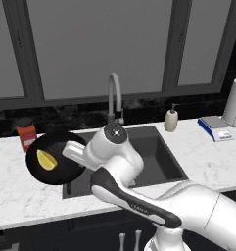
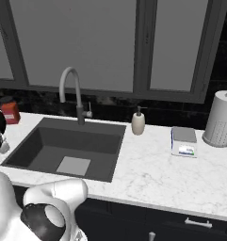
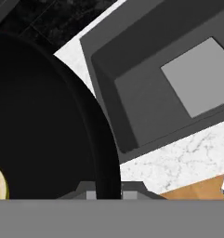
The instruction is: Pick the lemon wedge from the sink and place it in the bowl. Then pick the bowl and place it in the microwave. Then close the microwave door and press the start button.
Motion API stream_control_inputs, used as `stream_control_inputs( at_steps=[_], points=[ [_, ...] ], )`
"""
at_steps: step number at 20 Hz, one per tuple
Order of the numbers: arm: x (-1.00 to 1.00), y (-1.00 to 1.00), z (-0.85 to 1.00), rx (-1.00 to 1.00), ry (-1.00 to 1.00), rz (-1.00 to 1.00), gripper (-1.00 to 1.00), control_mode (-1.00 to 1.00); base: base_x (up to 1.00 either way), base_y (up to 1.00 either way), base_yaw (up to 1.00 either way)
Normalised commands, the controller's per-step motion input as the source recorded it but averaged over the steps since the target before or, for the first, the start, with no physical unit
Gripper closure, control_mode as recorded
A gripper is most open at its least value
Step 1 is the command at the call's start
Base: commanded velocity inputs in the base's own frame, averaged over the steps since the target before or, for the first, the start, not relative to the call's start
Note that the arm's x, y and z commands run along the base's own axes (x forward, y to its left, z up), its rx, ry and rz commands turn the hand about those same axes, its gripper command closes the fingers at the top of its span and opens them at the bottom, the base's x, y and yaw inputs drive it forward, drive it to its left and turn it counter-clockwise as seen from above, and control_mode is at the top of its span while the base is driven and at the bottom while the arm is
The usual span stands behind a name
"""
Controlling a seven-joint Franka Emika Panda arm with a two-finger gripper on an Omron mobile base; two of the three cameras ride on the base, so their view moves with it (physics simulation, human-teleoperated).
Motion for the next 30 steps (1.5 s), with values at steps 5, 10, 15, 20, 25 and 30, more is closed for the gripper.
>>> stream_control_inputs(
  at_steps=[5, 10, 15, 20, 25, 30],
  points=[
    [-0.65, -0.86, 0.61, 0.17, 0.00, 0.00, 1.00, -1.00, 0.00, 0.00, 0.00],
    [-0.66, -0.82, 0.60, 0.04, 0.00, 0.00, 1.00, -1.00, 0.00, 0.00, 0.00],
    [-0.26, -0.57, 0.63, 0.00, 0.07, 0.00, 1.00, -1.00, 0.00, 0.00, 0.00],
    [0.00, -0.23, 0.20, 0.00, 0.09, 0.00, 1.00, -1.00, 0.00, 0.00, 0.00],
    [0.02, 0.00, -0.03, 0.00, 0.02, 0.00, 1.00, -1.00, 0.00, 0.00, 0.00],
    [0.00, 0.00, -0.01, 0.00, 0.01, 0.00, 1.00, -1.00, 0.00, 0.00, 0.00]
  ],
)
